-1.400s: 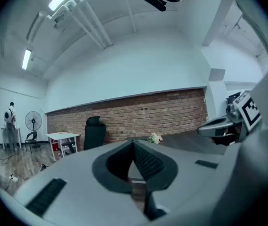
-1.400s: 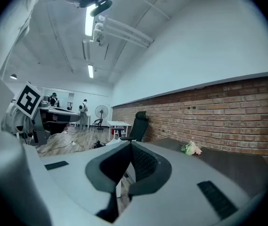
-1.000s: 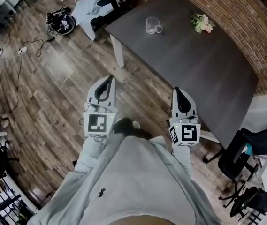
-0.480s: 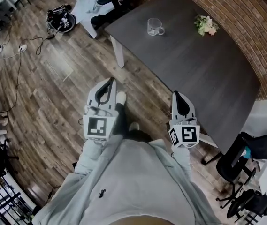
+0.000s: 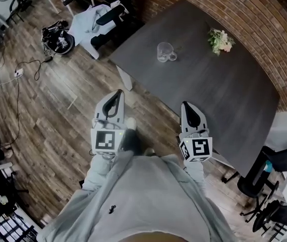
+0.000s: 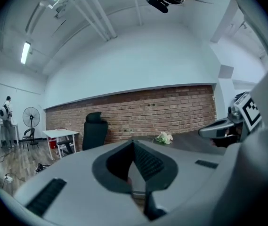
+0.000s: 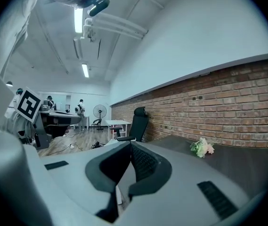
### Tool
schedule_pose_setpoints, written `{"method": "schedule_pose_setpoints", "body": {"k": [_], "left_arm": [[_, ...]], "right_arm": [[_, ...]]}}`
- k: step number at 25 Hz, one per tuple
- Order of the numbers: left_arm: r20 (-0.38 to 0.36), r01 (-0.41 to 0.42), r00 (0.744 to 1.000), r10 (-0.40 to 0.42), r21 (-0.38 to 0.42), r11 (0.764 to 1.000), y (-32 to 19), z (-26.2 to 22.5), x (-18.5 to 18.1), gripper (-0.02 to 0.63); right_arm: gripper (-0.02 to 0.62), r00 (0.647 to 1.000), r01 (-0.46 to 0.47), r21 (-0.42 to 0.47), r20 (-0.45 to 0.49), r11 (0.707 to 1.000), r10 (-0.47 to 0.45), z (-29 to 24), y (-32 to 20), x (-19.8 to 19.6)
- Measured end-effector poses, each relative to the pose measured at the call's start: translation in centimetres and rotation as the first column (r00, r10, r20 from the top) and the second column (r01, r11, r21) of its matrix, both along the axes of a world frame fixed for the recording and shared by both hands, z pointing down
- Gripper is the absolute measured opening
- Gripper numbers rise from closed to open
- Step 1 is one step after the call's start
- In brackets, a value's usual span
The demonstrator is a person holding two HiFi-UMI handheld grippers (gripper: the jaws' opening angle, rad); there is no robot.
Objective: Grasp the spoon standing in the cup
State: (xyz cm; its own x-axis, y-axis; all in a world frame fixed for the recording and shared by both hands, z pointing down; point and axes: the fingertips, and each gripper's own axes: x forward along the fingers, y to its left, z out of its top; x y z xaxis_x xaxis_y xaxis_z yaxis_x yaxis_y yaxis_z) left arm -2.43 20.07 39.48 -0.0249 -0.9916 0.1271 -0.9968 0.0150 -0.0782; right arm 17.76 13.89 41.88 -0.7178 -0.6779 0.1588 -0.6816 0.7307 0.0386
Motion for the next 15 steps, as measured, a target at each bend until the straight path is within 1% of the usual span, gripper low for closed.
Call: {"method": "schedule_pose_setpoints", "body": {"k": [4,9,12,15], "left_arm": [[0.005,-0.017,1.0,0.017,0.0,1.0,-4.0,-0.4,-3.5,0.018],[-0.007,-0.04,0.999,0.04,-0.013,0.999,-6.9,0.1,-7.7,0.018],[-0.009,-0.054,0.998,0.054,-0.016,0.998,-8.7,0.2,-9.8,0.018],[0.019,-0.094,0.995,0.094,-0.019,0.995,-9.9,0.7,-11.2,0.018]], "right_arm": [[0.017,1.0,-0.01,0.013,-0.003,1.0,0.01,-0.8,-3.9,-3.7],[0.017,0.999,-0.044,0.015,-0.005,0.999,0.044,-1.3,-6.7,-7.7],[0.017,0.998,-0.067,0.001,-0.016,0.998,0.067,-0.9,-8.3,-9.4],[0.017,0.995,-0.101,-0.018,-0.023,0.995,0.101,-0.4,-9.1,-10.3]]}}
